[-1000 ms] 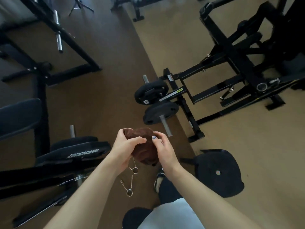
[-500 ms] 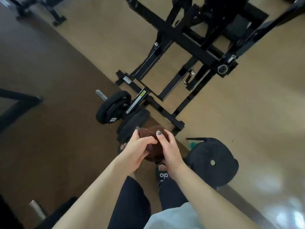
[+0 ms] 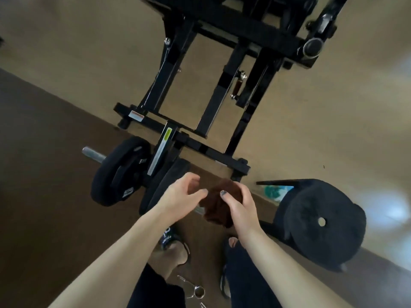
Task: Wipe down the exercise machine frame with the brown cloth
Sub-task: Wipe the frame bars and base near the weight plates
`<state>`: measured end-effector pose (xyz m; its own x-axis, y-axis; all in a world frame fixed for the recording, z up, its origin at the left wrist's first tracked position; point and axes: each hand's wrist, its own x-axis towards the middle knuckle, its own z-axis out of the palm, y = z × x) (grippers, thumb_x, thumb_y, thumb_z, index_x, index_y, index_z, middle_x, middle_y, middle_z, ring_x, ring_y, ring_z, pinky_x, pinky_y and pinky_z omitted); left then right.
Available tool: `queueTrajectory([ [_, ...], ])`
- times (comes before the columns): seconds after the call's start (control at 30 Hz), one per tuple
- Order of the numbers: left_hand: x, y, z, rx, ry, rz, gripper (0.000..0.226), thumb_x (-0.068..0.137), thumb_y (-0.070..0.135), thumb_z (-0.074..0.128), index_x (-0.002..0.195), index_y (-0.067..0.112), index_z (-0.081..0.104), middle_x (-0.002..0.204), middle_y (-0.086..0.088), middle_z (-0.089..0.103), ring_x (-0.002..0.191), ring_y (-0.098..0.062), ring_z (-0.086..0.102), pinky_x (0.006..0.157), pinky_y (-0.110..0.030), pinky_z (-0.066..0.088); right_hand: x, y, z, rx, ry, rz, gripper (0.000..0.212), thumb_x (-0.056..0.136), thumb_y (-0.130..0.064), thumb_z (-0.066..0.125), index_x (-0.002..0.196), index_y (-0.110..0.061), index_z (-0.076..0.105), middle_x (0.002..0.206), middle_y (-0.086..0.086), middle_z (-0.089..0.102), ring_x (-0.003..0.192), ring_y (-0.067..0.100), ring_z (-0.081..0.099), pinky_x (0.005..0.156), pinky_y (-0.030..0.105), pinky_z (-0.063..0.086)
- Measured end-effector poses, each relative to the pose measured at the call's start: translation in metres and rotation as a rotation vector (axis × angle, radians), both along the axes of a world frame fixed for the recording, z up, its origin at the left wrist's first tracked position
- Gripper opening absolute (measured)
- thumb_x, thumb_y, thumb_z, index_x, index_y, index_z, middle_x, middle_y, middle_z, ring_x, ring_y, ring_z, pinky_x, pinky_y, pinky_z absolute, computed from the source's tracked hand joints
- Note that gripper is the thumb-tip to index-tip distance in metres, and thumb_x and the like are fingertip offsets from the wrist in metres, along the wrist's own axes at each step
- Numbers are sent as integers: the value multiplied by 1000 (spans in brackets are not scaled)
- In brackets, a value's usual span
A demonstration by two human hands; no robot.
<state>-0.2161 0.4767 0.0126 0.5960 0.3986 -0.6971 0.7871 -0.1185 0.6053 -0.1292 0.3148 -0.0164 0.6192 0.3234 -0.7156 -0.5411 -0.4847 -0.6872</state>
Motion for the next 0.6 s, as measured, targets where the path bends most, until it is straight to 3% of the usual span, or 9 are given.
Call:
queueTrajectory([
  [0.1,1,20,-65,330,48,-257,70,95,49,64,155,28,34,148,2,50,138,-22,46,113,-39,41,13,1,-57,-78,-55,-15,45,94,-43,71,135,-40,52,127,-11,58,119,16,58,107,43,51],
  [0.2,6,38,-127,628,104,-495,82,93,58,58,160,29,21,160,1,38,151,-25,27,124,-43,20,23,8,-107,-123,-135,24,42,95,-38,71,132,-41,51,126,-13,57,119,15,56,107,40,50],
  [0.33,14,60,-191,800,147,-678,83,95,59,53,163,29,14,166,-4,28,157,-29,13,128,-48,5,31,24,-173,-169,-293,123,49,96,-33,71,140,-35,50,134,-9,54,121,12,52,109,34,45],
  [0.4,18,68,-210,850,168,-726,79,96,60,50,162,28,19,165,-6,31,155,-30,18,128,-49,10,35,36,-206,-158,-357,164,49,96,-30,71,140,-34,49,132,-10,51,117,11,51,107,32,46],
  [0.47,22,71,-221,883,166,-745,74,96,65,46,159,29,30,162,-6,36,150,-28,31,123,-45,26,41,50,-237,-134,-412,223,51,97,-27,70,142,-32,49,136,-7,49,120,15,53,106,32,47],
  [0.6,29,75,-226,796,94,-624,57,93,62,49,142,33,49,147,3,49,132,-21,49,89,-39,55,61,83,-299,-168,-563,440,57,99,-22,66,150,-29,43,151,1,39,134,29,47,112,48,47],
])
